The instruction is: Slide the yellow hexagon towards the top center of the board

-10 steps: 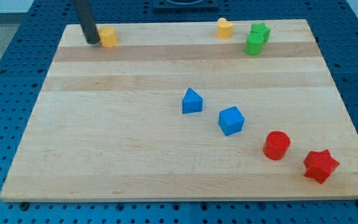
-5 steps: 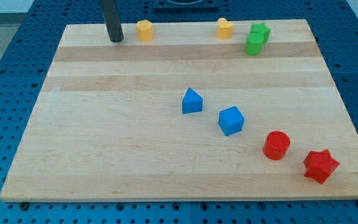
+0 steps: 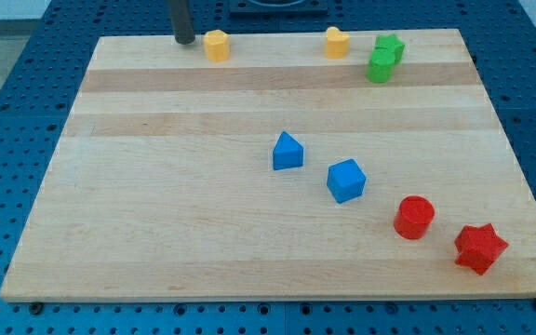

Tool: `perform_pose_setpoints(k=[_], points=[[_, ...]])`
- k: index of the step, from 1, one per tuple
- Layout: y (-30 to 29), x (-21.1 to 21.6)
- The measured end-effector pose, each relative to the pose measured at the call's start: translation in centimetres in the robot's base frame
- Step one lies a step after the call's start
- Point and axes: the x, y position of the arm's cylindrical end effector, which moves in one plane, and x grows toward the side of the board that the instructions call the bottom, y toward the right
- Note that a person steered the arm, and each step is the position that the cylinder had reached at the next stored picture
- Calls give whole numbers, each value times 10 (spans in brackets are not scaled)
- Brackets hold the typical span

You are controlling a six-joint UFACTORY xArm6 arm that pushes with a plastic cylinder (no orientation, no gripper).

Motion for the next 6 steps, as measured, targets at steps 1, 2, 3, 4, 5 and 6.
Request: perform_pose_setpoints(k=[1,2,3,4,5,6], points=[[0,0],[10,0],[29,0],[22,-3],[5,-1],[4,2]])
